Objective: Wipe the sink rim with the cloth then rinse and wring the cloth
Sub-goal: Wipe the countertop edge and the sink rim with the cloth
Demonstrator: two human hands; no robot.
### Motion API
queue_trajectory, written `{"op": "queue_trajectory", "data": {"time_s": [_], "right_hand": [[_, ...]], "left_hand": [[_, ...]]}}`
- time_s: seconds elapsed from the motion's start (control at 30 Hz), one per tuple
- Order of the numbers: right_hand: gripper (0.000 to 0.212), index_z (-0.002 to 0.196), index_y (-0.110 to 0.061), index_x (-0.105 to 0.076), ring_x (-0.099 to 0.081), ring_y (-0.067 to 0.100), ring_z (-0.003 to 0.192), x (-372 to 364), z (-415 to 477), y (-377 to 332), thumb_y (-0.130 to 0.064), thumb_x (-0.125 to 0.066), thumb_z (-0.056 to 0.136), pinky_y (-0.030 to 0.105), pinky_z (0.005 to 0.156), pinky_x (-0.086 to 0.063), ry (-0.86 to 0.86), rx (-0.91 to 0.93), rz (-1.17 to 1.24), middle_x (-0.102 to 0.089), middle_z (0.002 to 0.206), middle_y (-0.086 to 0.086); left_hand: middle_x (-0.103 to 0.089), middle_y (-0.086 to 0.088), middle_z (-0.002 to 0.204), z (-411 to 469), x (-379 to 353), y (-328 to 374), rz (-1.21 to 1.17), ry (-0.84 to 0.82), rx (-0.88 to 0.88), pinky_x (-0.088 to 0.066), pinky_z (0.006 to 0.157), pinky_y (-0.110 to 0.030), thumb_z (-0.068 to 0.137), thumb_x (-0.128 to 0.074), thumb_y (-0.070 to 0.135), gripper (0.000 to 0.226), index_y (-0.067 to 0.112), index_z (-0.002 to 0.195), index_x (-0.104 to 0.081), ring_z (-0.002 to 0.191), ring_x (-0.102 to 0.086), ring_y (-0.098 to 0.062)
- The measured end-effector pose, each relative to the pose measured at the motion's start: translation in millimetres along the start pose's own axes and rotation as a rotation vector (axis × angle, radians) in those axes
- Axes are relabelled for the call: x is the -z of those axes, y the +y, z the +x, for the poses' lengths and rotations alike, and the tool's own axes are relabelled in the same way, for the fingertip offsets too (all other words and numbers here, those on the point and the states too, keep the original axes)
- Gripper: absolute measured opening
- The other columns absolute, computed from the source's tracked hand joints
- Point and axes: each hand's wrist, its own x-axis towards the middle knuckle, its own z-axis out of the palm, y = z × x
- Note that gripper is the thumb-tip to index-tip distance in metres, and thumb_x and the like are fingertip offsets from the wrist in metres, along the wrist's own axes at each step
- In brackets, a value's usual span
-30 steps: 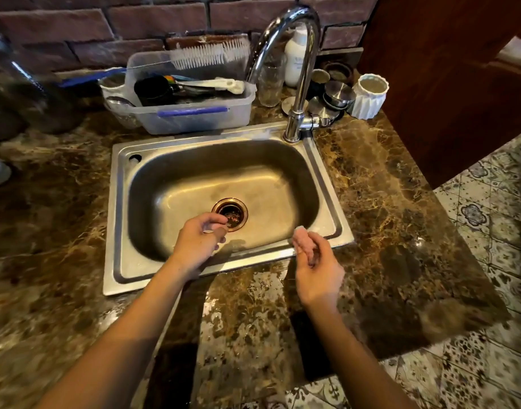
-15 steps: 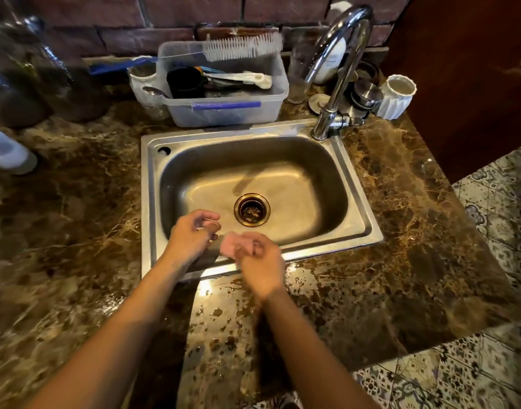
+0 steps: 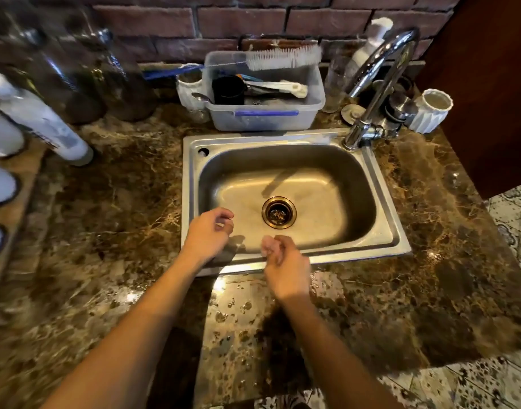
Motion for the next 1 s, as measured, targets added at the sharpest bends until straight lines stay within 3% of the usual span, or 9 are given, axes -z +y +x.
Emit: {"op": "queue_trajectory", "data": {"time_s": [0.1,0.2,0.33,0.43,0.57,0.67,0.77,0.87,1.0], "right_hand": [[0.024,0.113,-0.023,-0.066,-0.069,0.024,0.097,-33.7,-6.8,-26.8,-0.016,-0.061,0.091,0.033,0.091,-0.054,-0.04,0.033,0.153,-0.075,0.101,0.004],[0.021,0.092,-0.031,-0.067,-0.069,0.018,0.098,-38.1,0.4,-36.9,-0.012,-0.067,0.085,0.034,0.093,-0.055,-0.106,-0.107,0.442,-0.075,0.1,-0.001],[0.027,0.111,-0.014,-0.07,-0.071,0.022,0.1,-15.2,32.6,-24.1,0.001,-0.065,0.089,0.031,0.085,-0.057,-0.208,-0.266,0.848,-0.075,0.109,0.009],[0.026,0.114,-0.004,-0.068,-0.071,0.028,0.102,15.6,71.3,-7.1,0.004,-0.058,0.092,0.032,0.079,-0.055,-0.217,-0.284,1.045,-0.074,0.113,0.017],[0.029,0.122,-0.001,-0.064,-0.07,0.032,0.106,61.5,131.4,9.9,0.002,-0.056,0.094,0.04,0.093,-0.055,-0.11,-0.216,1.06,-0.073,0.114,0.02],[0.019,0.111,-0.005,-0.069,-0.067,0.027,0.094,97.2,168.6,13.8,-0.003,-0.057,0.096,0.04,0.086,-0.053,-0.059,-0.028,0.981,-0.072,0.1,0.014],[0.011,0.095,-0.013,-0.07,-0.061,0.024,0.09,121.1,209.1,20.6,-0.023,-0.067,0.092,0.041,0.079,-0.048,0.04,0.166,0.792,-0.066,0.09,0.006],[0.019,0.107,-0.025,-0.071,-0.071,0.016,0.105,126.2,246.0,28.5,-0.037,-0.065,0.092,0.042,0.095,-0.053,0.174,0.202,0.61,-0.077,0.105,-0.003],[0.035,0.13,-0.026,-0.063,-0.066,0.024,0.114,134.8,269.6,22.2,-0.033,-0.06,0.097,0.043,0.103,-0.049,0.345,0.29,0.234,-0.073,0.119,0.002]], "left_hand": [[-0.073,-0.001,0.098,-3.7,15.4,-2.2,-0.053,0.041,-0.038,-0.053,0.083,-0.016,0.093,-0.066,0.011,0.019,0.015,0.111,-0.072,0.091,-0.07,-0.014],[-0.073,-0.005,0.089,-3.4,24.3,-5.3,-0.12,0.117,-0.024,-0.053,0.075,-0.029,0.096,-0.064,0.021,0.017,0.009,0.099,-0.075,0.08,-0.067,-0.016],[-0.063,-0.018,0.065,1.5,25.0,0.0,-0.132,0.22,0.031,-0.05,0.07,-0.044,0.101,-0.046,0.051,0.065,-0.001,0.065,-0.064,0.065,-0.06,-0.031],[-0.066,-0.006,0.057,11.9,10.0,15.0,-0.156,0.177,0.137,-0.049,0.076,-0.038,0.101,-0.035,0.057,0.075,0.004,0.059,-0.066,0.067,-0.065,-0.024],[-0.069,-0.008,0.058,36.1,-20.6,44.1,-0.068,0.091,0.122,-0.051,0.079,-0.037,0.102,-0.027,0.058,0.075,0.009,0.059,-0.065,0.066,-0.069,-0.019],[-0.07,-0.005,0.066,61.0,-40.0,62.8,0.084,0.043,-0.012,-0.053,0.081,-0.041,0.103,-0.032,0.054,0.062,0.013,0.072,-0.066,0.071,-0.068,-0.019],[-0.074,-0.004,0.105,94.5,-61.9,76.9,0.353,0.026,-0.139,-0.052,0.094,-0.044,0.102,-0.045,0.045,0.035,0.02,0.118,-0.064,0.104,-0.067,-0.024],[-0.04,0.001,0.159,126.1,-75.2,86.9,0.518,0.037,-0.175,-0.035,0.117,-0.041,0.1,-0.054,0.036,0.062,0.026,0.156,-0.03,0.146,-0.036,-0.022],[0.005,-0.002,0.17,159.7,-85.8,87.6,0.791,0.06,-0.137,-0.012,0.125,-0.048,0.099,-0.054,0.036,0.082,0.027,0.161,-0.001,0.156,0.0,-0.028]]}}
